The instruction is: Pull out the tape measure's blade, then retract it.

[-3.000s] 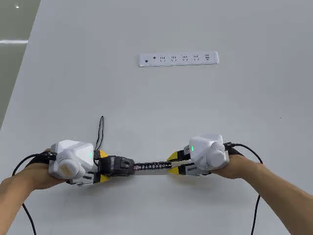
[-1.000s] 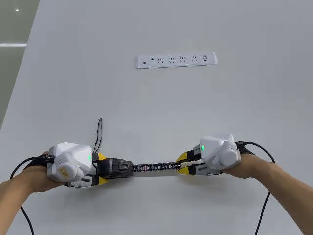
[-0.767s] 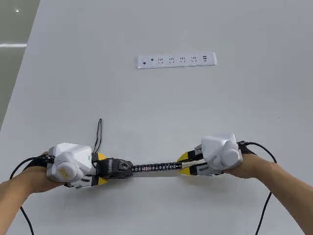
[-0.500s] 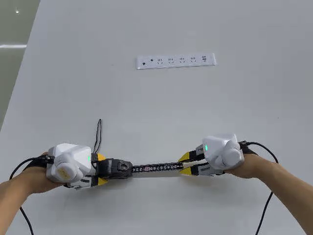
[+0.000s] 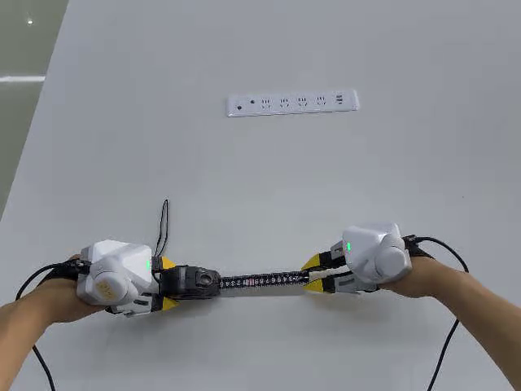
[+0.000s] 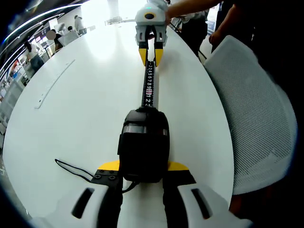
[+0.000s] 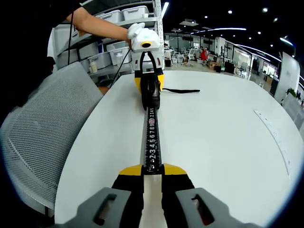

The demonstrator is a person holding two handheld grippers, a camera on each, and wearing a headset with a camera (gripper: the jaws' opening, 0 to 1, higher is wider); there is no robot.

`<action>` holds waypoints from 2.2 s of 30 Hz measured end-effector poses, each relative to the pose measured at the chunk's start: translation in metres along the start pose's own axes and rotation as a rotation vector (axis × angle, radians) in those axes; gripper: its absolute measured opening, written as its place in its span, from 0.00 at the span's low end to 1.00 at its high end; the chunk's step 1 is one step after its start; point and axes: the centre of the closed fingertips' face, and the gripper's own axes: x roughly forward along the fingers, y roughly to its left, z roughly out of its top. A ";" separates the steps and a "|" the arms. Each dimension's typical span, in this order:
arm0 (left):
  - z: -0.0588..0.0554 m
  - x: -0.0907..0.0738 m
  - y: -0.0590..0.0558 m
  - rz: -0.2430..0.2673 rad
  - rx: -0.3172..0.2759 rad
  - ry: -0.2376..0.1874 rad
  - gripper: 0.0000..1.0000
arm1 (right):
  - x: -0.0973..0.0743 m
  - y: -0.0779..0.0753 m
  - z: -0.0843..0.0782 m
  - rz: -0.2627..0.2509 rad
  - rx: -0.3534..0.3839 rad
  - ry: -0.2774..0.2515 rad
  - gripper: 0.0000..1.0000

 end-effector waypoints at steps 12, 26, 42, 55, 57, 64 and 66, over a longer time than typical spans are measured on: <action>-0.001 0.001 0.000 0.000 -0.001 0.002 0.28 | -0.006 -0.001 -0.005 -0.001 0.003 0.004 0.11; 0.002 0.000 -0.001 -0.001 0.001 0.006 0.28 | -0.011 -0.001 -0.011 0.000 0.005 0.007 0.11; 0.002 0.001 -0.001 -0.005 0.001 0.016 0.28 | -0.020 -0.001 -0.018 -0.005 0.012 0.011 0.11; 0.001 0.001 -0.002 -0.006 0.002 0.020 0.28 | -0.026 0.001 -0.023 -0.002 0.016 0.015 0.11; 0.001 0.001 -0.002 -0.007 0.001 0.021 0.28 | -0.027 0.001 -0.024 -0.003 0.016 0.016 0.11; 0.000 0.001 -0.002 -0.009 0.001 0.022 0.29 | -0.030 0.001 -0.027 -0.003 0.019 0.018 0.11; 0.001 0.001 -0.003 -0.009 0.001 0.023 0.29 | -0.031 0.001 -0.027 -0.003 0.021 0.019 0.11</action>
